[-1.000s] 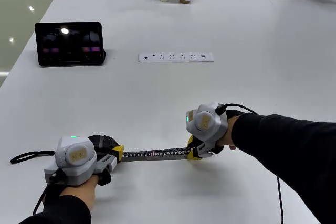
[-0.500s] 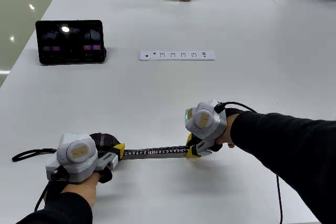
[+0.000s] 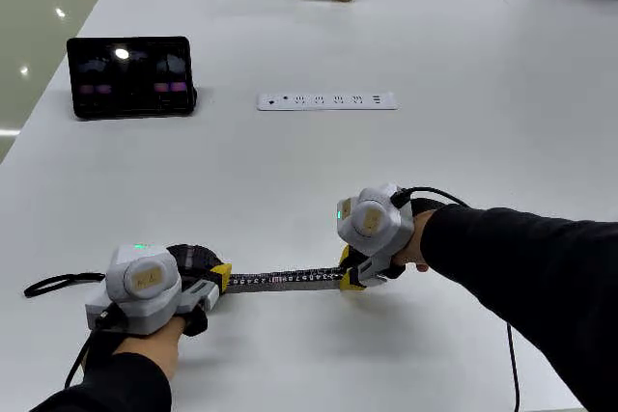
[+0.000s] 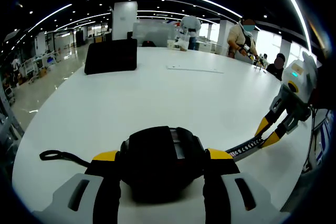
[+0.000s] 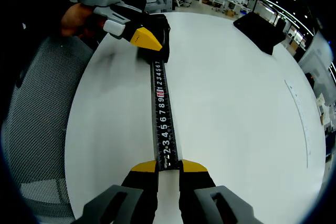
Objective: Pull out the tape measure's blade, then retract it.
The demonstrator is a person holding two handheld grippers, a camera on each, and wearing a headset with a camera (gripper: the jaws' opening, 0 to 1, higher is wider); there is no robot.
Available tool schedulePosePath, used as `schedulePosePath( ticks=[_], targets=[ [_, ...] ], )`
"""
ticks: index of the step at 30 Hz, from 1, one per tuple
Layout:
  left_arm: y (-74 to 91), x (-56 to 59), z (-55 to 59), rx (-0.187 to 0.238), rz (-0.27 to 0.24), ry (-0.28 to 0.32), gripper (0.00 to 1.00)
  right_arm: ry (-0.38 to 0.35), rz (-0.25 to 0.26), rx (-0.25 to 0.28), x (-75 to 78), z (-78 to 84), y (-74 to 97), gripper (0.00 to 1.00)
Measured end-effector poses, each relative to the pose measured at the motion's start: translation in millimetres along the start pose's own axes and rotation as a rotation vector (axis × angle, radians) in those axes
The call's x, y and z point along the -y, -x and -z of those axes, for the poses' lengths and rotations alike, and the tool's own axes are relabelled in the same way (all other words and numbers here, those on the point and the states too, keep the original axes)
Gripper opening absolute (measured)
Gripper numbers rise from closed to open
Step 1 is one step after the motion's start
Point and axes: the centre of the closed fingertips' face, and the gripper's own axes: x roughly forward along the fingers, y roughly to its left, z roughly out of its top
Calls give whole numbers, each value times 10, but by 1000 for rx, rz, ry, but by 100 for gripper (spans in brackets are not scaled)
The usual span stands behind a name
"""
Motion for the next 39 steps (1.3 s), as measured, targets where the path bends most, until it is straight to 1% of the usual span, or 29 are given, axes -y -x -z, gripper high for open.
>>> schedulePosePath(
  ticks=[16, 39],
  targets=[
    [-2, -2, -4, -5, 2, 1, 58, -5, 0, 8, -13, -69, -20, 12],
    [2, -6, 0, -9, 4, 1, 58, -5, 2, 5, -6, -159, -81, 12]
  ],
)
